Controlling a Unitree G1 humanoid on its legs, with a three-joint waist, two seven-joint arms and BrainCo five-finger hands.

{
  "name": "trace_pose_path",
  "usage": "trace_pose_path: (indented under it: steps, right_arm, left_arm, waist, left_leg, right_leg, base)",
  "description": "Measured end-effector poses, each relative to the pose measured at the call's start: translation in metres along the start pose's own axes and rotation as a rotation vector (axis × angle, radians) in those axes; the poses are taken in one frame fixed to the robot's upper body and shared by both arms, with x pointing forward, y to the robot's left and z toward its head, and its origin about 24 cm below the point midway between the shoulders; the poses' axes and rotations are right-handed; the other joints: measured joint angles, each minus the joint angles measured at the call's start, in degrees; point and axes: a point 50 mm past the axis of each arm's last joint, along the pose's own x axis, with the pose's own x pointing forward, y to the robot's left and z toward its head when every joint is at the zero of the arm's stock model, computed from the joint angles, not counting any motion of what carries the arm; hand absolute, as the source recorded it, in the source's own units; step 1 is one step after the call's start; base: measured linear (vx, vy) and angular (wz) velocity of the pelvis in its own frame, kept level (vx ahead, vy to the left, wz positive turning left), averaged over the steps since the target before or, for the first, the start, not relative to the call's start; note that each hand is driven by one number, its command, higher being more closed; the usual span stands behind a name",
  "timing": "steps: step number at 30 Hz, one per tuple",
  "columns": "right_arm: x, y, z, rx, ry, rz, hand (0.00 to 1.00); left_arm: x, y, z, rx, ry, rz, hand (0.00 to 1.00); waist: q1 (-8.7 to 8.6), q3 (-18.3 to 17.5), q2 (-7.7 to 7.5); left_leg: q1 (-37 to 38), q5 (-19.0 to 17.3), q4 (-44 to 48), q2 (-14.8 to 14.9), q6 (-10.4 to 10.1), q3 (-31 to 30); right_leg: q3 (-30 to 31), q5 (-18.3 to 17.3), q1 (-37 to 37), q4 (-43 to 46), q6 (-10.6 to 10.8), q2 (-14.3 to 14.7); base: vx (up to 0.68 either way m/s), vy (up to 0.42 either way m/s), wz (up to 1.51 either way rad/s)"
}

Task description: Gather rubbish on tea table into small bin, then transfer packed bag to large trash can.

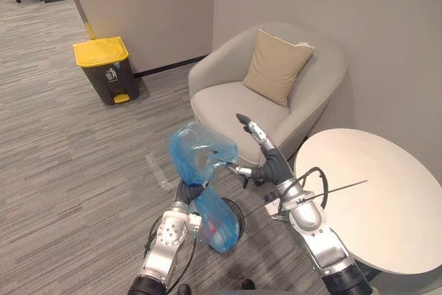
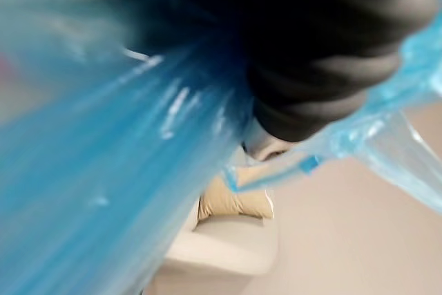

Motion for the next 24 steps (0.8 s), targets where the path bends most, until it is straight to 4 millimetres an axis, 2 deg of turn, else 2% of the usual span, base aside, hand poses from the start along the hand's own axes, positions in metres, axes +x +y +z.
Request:
trace_pose_path:
  steps: [3, 7, 9, 13, 20, 23, 24]
  right_arm:
    - [-0.017, -0.004, -0.013, -0.021, 0.087, -0.057, 0.00]
    - [-0.049, -0.001, -0.059, 0.038, 0.361, -0.149, 0.00]
    - [-0.075, 0.002, -0.090, 0.119, 0.566, -0.218, 0.00]
    - [-0.122, 0.007, -0.126, 0.221, 0.850, -0.283, 0.00]
    - [-0.189, 0.024, -0.160, 0.350, 1.218, -0.372, 0.00]
    - [-0.215, 0.034, -0.166, 0.411, 1.362, -0.409, 0.00]
    - [-0.217, 0.035, -0.166, 0.418, 1.375, -0.416, 0.00]
  left_arm:
    - [-0.007, 0.006, -0.008, -0.010, 0.034, 0.031, 1.00]
    - [-0.018, 0.017, -0.030, -0.041, 0.132, 0.080, 1.00]
    - [-0.027, 0.022, -0.052, -0.075, 0.236, 0.116, 1.00]
    - [-0.045, 0.034, -0.083, -0.121, 0.397, 0.165, 1.00]
    - [-0.081, 0.042, -0.127, -0.194, 0.640, 0.224, 1.00]
    - [-0.100, 0.043, -0.144, -0.212, 0.753, 0.253, 1.00]
    - [-0.101, 0.042, -0.145, -0.214, 0.763, 0.254, 1.00]
  waist:
    - [-0.08, 0.00, 0.09]
    - [-0.14, -0.01, 0.45]
    - [-0.18, 0.15, 0.87]
    - [-0.17, 0.39, 1.23]
    - [-0.08, 0.86, 1.71]
    - [0.04, 1.69, 1.97]
    - [0.04, 1.75, 1.99]
  left_leg:
    - [-0.01, 0.00, 0.01, -0.01, 0.01, -0.11]
    - [-0.03, 0.03, 0.01, -0.06, 0.03, -0.24]
    - [-0.08, 0.04, 0.01, -0.13, 0.05, -0.24]
    - [-0.14, 0.03, 0.01, -0.20, 0.05, -0.65]
    - [0.36, -0.01, 0.01, -0.30, 0.01, -1.61]
    - [1.42, -0.12, 0.01, -0.33, 0.00, -1.54]
    - [1.54, -0.13, 0.01, -0.35, 0.00, -1.53]
  right_leg:
    - [-0.01, 0.00, 0.04, -0.01, 0.01, -0.10]
    - [-0.17, 0.01, 0.09, -0.14, -0.01, -0.10]
    - [-0.37, 0.02, 0.09, -0.30, -0.01, -0.16]
    - [-0.86, 0.09, 0.53, -1.25, -0.06, -0.21]
    - [-2.00, 0.21, 2.12, -2.07, -0.02, -0.30]
    - [-1.92, 0.18, 3.22, -2.04, 0.01, -0.35]
    - [-1.88, 0.17, 3.29, -2.03, 0.02, -0.37]
  base:
    - [0.00, 0.000, 0.00]
    - [0.00, 0.000, 0.00]
    - [0.00, 0.000, 0.00]
    - [0.00, -0.007, 0.05]
    - [0.01, -0.005, 0.08]
    - [0.00, 0.000, 0.00]
    - [0.00, 0.000, 0.00]
